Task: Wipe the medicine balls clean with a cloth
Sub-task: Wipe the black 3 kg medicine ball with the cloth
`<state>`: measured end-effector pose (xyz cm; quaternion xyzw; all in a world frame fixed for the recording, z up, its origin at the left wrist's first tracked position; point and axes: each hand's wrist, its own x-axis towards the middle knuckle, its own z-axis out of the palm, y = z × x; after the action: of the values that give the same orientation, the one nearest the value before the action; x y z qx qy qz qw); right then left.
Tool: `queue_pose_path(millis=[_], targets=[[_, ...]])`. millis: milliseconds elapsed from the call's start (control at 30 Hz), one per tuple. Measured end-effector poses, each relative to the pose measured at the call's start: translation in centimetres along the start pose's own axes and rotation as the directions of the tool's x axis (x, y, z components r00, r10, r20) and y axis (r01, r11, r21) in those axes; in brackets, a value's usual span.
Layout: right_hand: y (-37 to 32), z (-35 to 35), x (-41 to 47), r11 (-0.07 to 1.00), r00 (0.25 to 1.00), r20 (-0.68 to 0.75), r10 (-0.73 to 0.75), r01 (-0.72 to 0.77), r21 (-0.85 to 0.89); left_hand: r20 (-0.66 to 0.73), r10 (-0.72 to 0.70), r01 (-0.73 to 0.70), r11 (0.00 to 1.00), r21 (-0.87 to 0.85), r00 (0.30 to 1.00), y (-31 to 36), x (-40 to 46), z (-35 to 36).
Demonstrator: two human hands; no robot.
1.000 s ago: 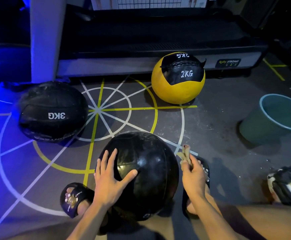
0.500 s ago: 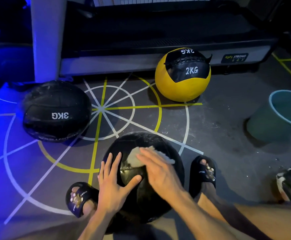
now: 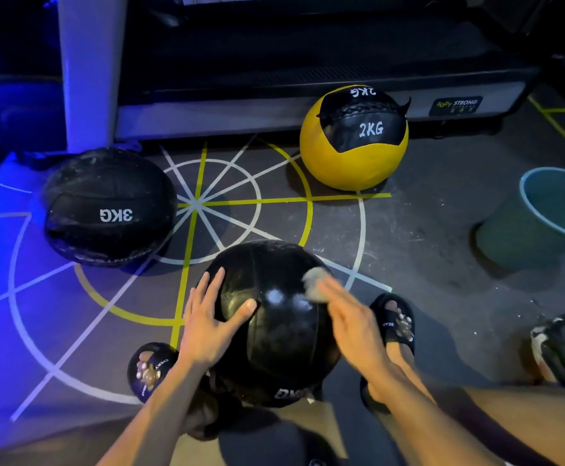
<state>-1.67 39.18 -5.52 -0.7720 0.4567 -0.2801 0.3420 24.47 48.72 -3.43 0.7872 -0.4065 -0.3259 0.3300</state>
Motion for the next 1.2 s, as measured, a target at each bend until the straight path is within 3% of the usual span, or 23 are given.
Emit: queue_pose_path(millis=[67,100,167,267,333,400,467,533,600,667,733,800,900,967,1100,1200], targets=[[0.8,0.1,-0.2,0.906,0.901,-0.099,0.423,-0.418,0.066,0.006,-0.024,0.024,1.0,0.006,1.0,0.4,0.6,0.0],[0.4,0.8,-0.5,0.875,0.862,-0.153,0.484,-0.474,0.101,0.004,-0.031,0.031,1.0,0.004,1.0,0.6,0.8,0.1],[-2.1,2.5,-0.8,0.894,0.85,-0.281,0.445,-0.406,0.187,0.005,-0.04,0.04,0.999,0.005,0.999,0.8,1.4,0.0],[-6.4,5.3,-1.4,0.985,0.936,-0.312,0.163,-0.137,0.106,0.009,-0.061,0.061,0.998,0.027,0.998,1.3,2.4,-0.3],[-7.9,6.6,-3.1,0.991,0.977,-0.165,-0.132,0.136,0.014,0.023,-0.067,0.067,0.997,0.03,0.997,1.7,3.0,-0.7],[-7.0,6.3,-4.3,0.888,0.896,0.034,-0.443,0.443,-0.119,0.048,-0.074,0.073,0.997,0.033,0.996,2.2,3.2,-1.1],[-4.9,4.7,-3.4,0.814,0.833,0.126,-0.539,0.553,-0.177,0.079,-0.08,0.078,0.997,0.024,0.994,2.4,3.2,-1.2],[-3.0,3.4,-1.2,0.887,0.897,0.041,-0.441,0.442,-0.135,0.091,-0.085,0.085,0.996,0.009,0.992,2.6,3.5,-1.4],[-2.3,2.1,1.2,0.997,0.99,-0.119,-0.08,0.079,-0.012,0.107,-0.107,0.107,0.994,0.004,0.989,2.6,3.7,-1.5],[-2.5,1.2,2.2,0.976,0.964,-0.158,0.216,-0.206,0.077,0.101,-0.105,0.105,0.994,0.004,0.989,2.7,3.7,-1.3],[-3.5,1.8,1.2,0.965,0.941,-0.224,0.253,-0.229,0.128,0.092,-0.102,0.101,0.995,0.014,0.991,2.6,3.9,-1.2],[-4.8,3.3,-1.3,0.983,0.953,-0.257,0.159,-0.128,0.134,0.085,-0.116,0.114,0.993,0.029,0.99,3.0,4.3,-1.1],[-5.1,5.4,-5.8,1.0,0.985,-0.173,-0.007,0.007,-0.002,0.086,-0.121,0.113,0.99,0.084,0.989,3.5,4.8,-1.0],[-4.6,5.5,-6.9,0.978,0.977,-0.097,-0.191,0.181,-0.103,0.11,-0.12,0.107,0.987,0.117,0.987,3.6,5.0,-0.8],[-5.3,5.8,-4.7,0.797,0.838,0.19,-0.511,0.545,-0.261,0.131,-0.113,0.103,0.992,0.078,0.985,2.5,5.1,-0.4],[-6.1,5.7,-0.5,0.765,0.797,0.211,-0.567,0.604,-0.224,0.133,-0.056,0.041,0.992,0.116,0.989,0.9,4.9,-0.3]])
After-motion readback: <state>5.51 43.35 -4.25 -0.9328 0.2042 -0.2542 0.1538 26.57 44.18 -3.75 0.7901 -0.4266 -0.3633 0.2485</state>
